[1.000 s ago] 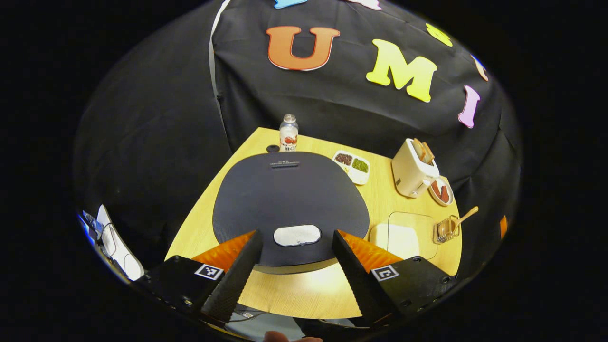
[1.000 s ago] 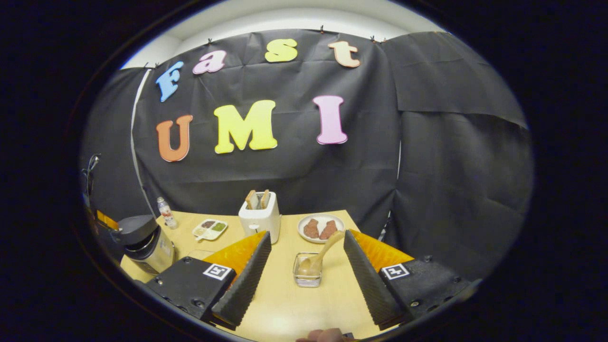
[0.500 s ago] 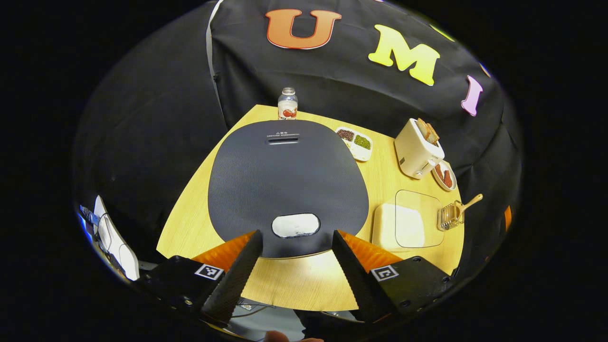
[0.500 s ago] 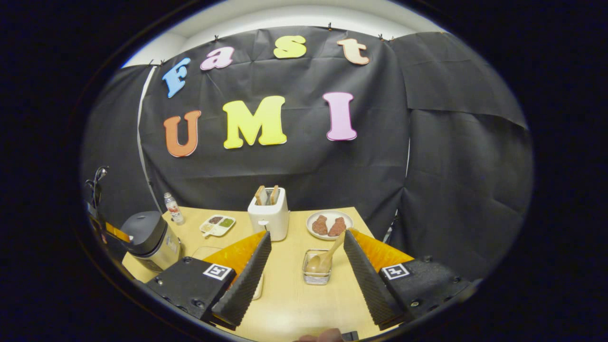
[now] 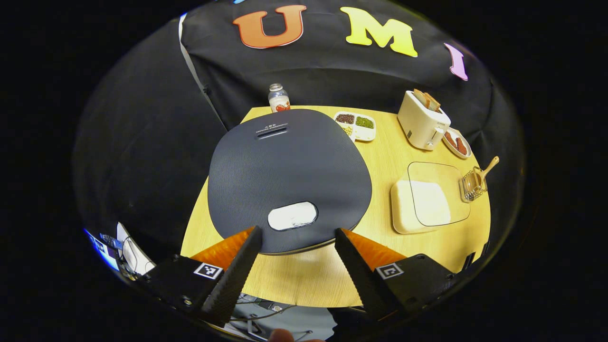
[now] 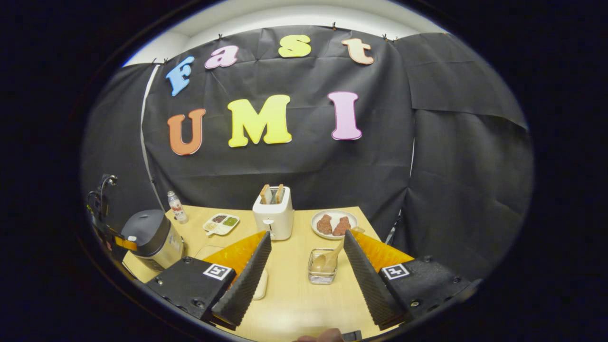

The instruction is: Close the left gripper, press the button to open the rice cooker; take a wooden spoon from the chopstick holder with the right hand, scoop a spoonful of rice and pour it into the rice cooker, then put the wooden spoon back into the chopstick holder.

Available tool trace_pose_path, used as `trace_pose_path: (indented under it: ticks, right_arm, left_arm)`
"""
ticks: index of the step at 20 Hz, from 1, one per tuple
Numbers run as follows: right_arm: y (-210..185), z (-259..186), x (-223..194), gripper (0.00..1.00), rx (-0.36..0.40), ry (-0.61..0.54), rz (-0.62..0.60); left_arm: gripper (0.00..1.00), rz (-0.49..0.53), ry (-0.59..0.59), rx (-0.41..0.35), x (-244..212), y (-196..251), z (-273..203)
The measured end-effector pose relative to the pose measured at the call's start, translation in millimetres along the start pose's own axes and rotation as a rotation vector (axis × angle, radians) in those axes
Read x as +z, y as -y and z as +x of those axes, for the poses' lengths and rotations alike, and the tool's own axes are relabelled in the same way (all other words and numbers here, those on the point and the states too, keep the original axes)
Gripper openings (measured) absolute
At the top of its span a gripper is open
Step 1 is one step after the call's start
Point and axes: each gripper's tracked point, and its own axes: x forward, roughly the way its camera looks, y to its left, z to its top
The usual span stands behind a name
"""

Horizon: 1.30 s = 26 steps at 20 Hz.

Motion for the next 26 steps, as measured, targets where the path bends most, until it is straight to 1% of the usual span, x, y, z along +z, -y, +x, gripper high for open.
trace_pose_path:
  ticks: [2,3,4,8,9,11,12,13,14,17,20,22,23,24,25,26]
  right_arm:
    - [-1.7,-0.2,-0.7,1.0,0.005,-0.002,0.007]
    - [-2.2,-0.3,1.2,0.96,0.007,0.003,0.008]
    - [-2.6,0.0,4.4,1.0,0.008,0.012,0.009]
    - [-6.4,-4.1,24.1,1.0,0.013,0.053,0.015]
    - [-7.6,-5.7,29.1,0.99,0.014,0.063,0.013]
    - [-10.6,-11.0,38.9,1.0,0.01,0.084,0.008]
    - [-13.5,-13.5,44.1,0.99,0.007,0.097,0.005]
    - [-16.7,-17.7,50.1,0.96,0.004,0.109,0.0]
    - [-20.8,-23.4,54.8,0.99,0.001,0.121,-0.007]
    - [-36.7,-44.1,76.0,1.0,-0.011,0.167,-0.028]
    - [-52.8,-70.8,100.8,1.0,-0.032,0.226,-0.041]
    - [-65.9,-90.8,116.3,1.0,-0.026,0.267,-0.034]
    - [-70.3,-101.7,124.9,0.97,-0.022,0.293,-0.029]
    - [-73.0,-111.5,131.3,1.0,-0.019,0.319,-0.026]
    - [-74.1,-121.4,136.5,1.0,-0.021,0.34,-0.024]
    - [-71.3,-130.6,140.3,1.0,-0.027,0.365,-0.013]
  left_arm:
    - [1.0,-0.007,0.013,0.001,1.8,-0.3,-0.3]
    - [1.0,-0.023,0.025,0.003,3.3,-0.5,-0.9]
    - [1.0,-0.061,0.049,0.003,7.6,-1.8,-1.4]
    - [1.0,-0.276,0.11,-0.036,20.4,-6.0,-7.0]
    - [0.97,-0.307,0.131,-0.039,25.4,-7.9,-12.8]
    - [0.95,-0.337,0.195,-0.056,40.2,-10.5,-26.2]
    - [0.95,-0.342,0.235,-0.067,50.3,-10.1,-34.9]
    - [0.95,-0.336,0.28,-0.073,61.3,-11.5,-46.7]
    - [0.95,-0.324,0.333,-0.078,72.0,-12.8,-59.3]
    - [0.95,-0.262,0.496,-0.105,103.6,-10.0,-103.6]
    - [0.95,-0.184,0.652,-0.146,129.6,2.1,-152.0]
    - [0.95,-0.161,0.741,-0.185,138.5,15.0,-185.0]
    - [0.95,-0.156,0.779,-0.208,138.5,22.7,-200.5]
    - [0.95,-0.149,0.811,-0.226,137.4,29.7,-215.5]
    - [0.84,-0.146,0.839,-0.241,133.1,36.8,-226.7]
    - [0.84,-0.147,0.864,-0.246,127.4,42.1,-237.8]
